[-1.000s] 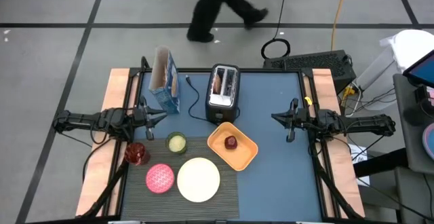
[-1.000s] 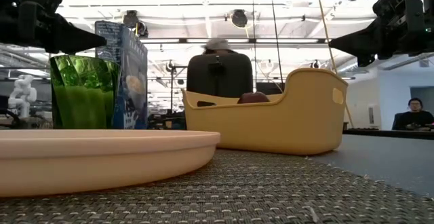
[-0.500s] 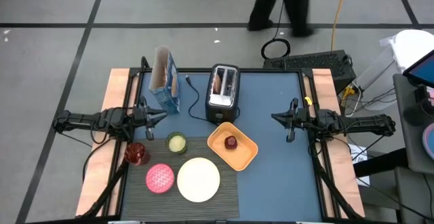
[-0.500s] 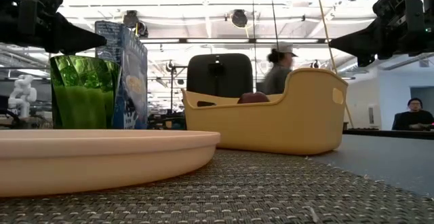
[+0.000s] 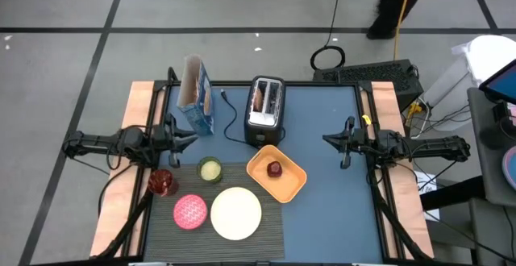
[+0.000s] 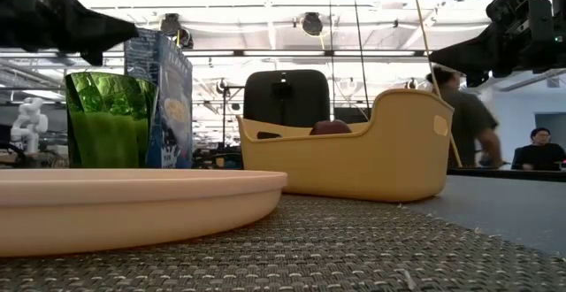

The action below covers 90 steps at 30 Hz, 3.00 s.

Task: Arrange a breakfast setting
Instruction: Pour the cereal from the blue cereal box into the red bowl

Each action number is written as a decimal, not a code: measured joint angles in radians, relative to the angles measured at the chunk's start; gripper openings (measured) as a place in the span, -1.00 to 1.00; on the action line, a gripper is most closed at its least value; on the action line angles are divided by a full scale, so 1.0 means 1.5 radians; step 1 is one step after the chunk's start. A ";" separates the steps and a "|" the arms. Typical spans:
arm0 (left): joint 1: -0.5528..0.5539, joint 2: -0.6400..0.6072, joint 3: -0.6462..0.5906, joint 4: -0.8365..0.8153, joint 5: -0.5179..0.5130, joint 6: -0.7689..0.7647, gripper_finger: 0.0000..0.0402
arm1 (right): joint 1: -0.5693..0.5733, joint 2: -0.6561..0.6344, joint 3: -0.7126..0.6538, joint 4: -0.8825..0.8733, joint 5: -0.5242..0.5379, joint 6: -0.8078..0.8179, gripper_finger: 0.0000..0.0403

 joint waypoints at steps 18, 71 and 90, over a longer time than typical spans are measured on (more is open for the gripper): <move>0.000 0.001 0.000 0.029 -0.001 -0.008 -0.57 | 0.000 0.000 0.000 0.000 0.000 -0.013 -0.99; 0.000 0.001 0.000 0.004 -0.032 -0.134 -0.35 | 0.000 0.000 0.000 0.000 0.000 -0.013 -0.99; -0.019 0.104 0.000 0.209 -0.024 -0.165 0.16 | 0.000 0.000 0.000 0.000 0.000 -0.013 -0.99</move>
